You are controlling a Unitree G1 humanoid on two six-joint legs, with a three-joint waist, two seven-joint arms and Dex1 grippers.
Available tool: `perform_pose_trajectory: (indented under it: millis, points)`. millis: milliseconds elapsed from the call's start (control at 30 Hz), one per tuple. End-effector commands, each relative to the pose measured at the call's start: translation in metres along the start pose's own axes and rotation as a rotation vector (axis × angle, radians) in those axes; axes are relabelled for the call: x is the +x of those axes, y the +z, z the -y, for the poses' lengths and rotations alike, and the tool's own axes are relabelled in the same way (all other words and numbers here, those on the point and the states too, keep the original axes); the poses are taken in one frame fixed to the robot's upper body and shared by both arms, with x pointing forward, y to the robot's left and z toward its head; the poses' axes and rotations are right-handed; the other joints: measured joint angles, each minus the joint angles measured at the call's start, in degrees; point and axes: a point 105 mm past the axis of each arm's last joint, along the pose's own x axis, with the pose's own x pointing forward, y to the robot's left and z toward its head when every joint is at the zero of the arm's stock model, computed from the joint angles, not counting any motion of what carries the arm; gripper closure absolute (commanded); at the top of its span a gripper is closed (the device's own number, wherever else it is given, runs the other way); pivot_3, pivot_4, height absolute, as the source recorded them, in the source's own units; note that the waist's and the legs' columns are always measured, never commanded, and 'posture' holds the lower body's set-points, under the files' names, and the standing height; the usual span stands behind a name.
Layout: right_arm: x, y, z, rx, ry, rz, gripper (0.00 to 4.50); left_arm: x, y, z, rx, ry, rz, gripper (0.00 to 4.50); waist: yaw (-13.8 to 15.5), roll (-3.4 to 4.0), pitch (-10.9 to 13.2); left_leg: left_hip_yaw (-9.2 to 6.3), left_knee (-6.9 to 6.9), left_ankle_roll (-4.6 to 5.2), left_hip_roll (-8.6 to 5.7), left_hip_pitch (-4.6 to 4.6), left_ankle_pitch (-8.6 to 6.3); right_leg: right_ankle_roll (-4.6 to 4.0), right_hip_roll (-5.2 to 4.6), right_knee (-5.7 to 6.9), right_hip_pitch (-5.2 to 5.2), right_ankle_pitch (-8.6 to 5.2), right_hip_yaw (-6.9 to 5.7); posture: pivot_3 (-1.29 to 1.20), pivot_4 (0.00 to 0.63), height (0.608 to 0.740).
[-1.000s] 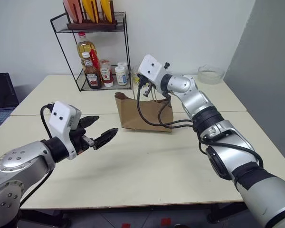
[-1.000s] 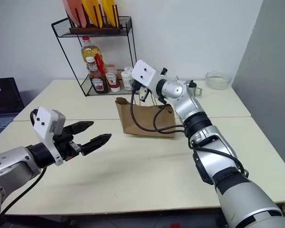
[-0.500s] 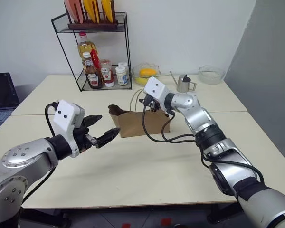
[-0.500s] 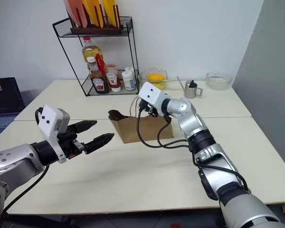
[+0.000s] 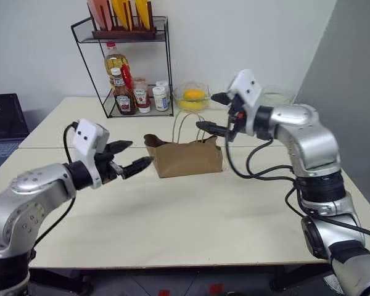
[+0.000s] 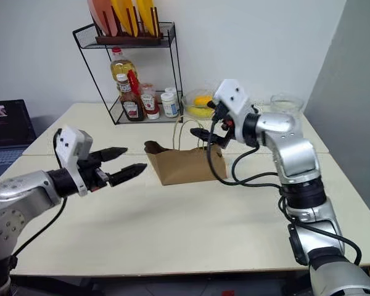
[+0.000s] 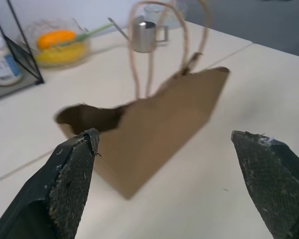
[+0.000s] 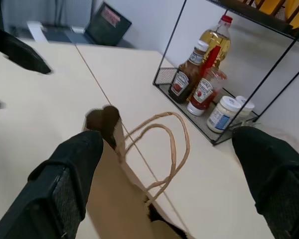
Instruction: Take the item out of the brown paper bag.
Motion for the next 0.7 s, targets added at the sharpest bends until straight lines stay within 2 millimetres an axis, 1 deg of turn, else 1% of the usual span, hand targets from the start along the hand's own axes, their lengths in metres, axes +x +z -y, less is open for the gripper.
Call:
perform_pose_trajectory:
  millis: [33, 67, 100, 167, 233, 300, 367, 433, 467, 533, 567, 633, 700]
  points:
    - [-0.022, -0.001, -0.023, 0.055, 0.091, 0.005, 0.18, 0.015, 0.013, -0.043, 0.102, 0.086, 0.029, 0.40, 0.51, 0.00, 0.00, -0.03, 0.01, 0.00, -0.01, 0.00, 0.00, 0.00, 0.00, 0.00, 0.03, 0.00, -0.05, 0.00, 0.150, 0.740]
    - [-0.028, -0.009, -0.029, 0.063, 0.104, -0.019, 0.39, 0.025, 0.016, -0.051, 0.118, 0.079, 0.041, 0.56, 0.61, 0.00, 0.00, -0.01, 0.01, 0.01, -0.02, 0.01, 0.00, 0.00, 0.01, -0.03, 0.05, 0.00, -0.04, 0.00, 0.150, 0.740]
    - [-0.033, -0.018, -0.035, 0.070, 0.109, -0.047, 0.64, 0.036, 0.017, -0.057, 0.131, 0.067, 0.046, 0.89, 1.01, 0.00, 0.00, 0.03, 0.01, 0.02, -0.03, 0.02, 0.00, 0.00, 0.00, -0.04, 0.06, 0.00, -0.02, 0.00, 0.150, 0.740]
    - [-0.042, -0.035, -0.044, 0.070, 0.106, -0.101, 1.35, 0.061, 0.019, -0.067, 0.169, 0.051, 0.032, 1.56, 1.28, -0.08, 0.01, 0.00, 0.03, 0.02, -0.06, 0.00, 0.00, 0.00, -0.01, -0.06, 0.10, 0.00, -0.07, 0.00, 0.150, 0.740]
    - [-0.046, -0.045, -0.051, 0.077, 0.091, -0.125, 2.04, 0.079, 0.018, -0.071, 0.197, 0.048, 0.005, 2.21, 1.09, -0.09, 0.03, -0.01, 0.06, 0.03, -0.09, -0.03, 0.01, 0.01, -0.02, -0.09, 0.11, 0.00, -0.09, 0.00, 0.150, 0.740]
    - [-0.048, -0.060, -0.063, 0.089, 0.071, -0.156, 2.78, 0.105, 0.009, -0.065, 0.272, 0.047, -0.070, 2.88, 0.97, -0.13, 0.03, 0.01, 0.06, 0.04, -0.09, -0.08, 0.01, 0.01, -0.03, -0.08, 0.05, 0.00, -0.05, 0.00, 0.150, 0.740]
    - [-0.048, -0.068, -0.071, 0.098, 0.055, -0.176, 3.53, 0.121, 0.003, -0.060, 0.362, 0.070, -0.132, 3.55, 0.80, -0.15, 0.04, 0.00, 0.05, 0.04, -0.09, -0.15, 0.01, 0.02, -0.02, -0.09, -0.01, -0.01, -0.07, 0.00, 0.150, 0.740]
    - [-0.048, -0.075, -0.074, 0.102, 0.022, -0.204, 4.23, 0.137, -0.003, -0.049, 0.480, 0.062, -0.200, 4.16, 0.36, -0.17, 0.05, 0.02, 0.06, 0.04, -0.08, -0.35, 0.01, 0.02, -0.02, -0.05, -0.25, -0.01, -0.01, 0.00, 0.150, 0.740]
    - [-0.049, -0.077, -0.076, 0.102, 0.016, -0.210, 4.27, 0.143, -0.005, -0.044, 0.517, 0.053, -0.227, 4.48, 0.15, -0.18, 0.06, 0.08, 0.09, 0.04, -0.09, -0.50, 0.02, 0.03, -0.03, 0.03, -0.45, 0.00, 0.06, 0.00, 0.150, 0.740]
    - [-0.048, -0.078, -0.078, 0.101, 0.012, -0.212, 4.27, 0.147, -0.010, -0.040, 0.537, 0.045, -0.271, 4.48, -0.39, -0.20, 0.07, 0.11, 0.08, 0.07, -0.09, -0.58, 0.05, 0.03, -0.04, 0.06, -0.58, 0.01, 0.10, 0.00, 0.150, 0.740]
    - [-0.048, -0.079, -0.078, 0.101, 0.001, -0.215, 4.27, 0.148, -0.016, -0.037, 0.565, 0.012, -0.317, 4.48, -0.70, -0.20, 0.07, 0.10, 0.07, 0.08, -0.08, -0.57, 0.05, 0.03, -0.03, 0.06, -0.58, 0.01, 0.10, 0.00, 0.150, 0.740]
    - [-0.049, -0.081, -0.077, 0.103, -0.015, -0.221, 4.27, 0.148, -0.025, -0.026, 0.579, -0.094, -0.388, 4.48, -0.85, -0.20, 0.07, 0.09, 0.04, 0.10, -0.06, -0.56, 0.06, 0.03, 0.00, 0.07, -0.60, 0.01, 0.09, 0.00, 0.150, 0.740]
    - [-0.050, -0.083, -0.078, 0.104, -0.019, -0.224, 4.27, 0.143, -0.031, -0.013, 0.575, -0.242, -0.436, 4.48, -0.77, -0.20, 0.07, 0.08, 0.03, 0.12, -0.08, -0.56, 0.07, 0.03, 0.01, 0.07, -0.59, 0.01, 0.07, 0.00, 0.150, 0.740]
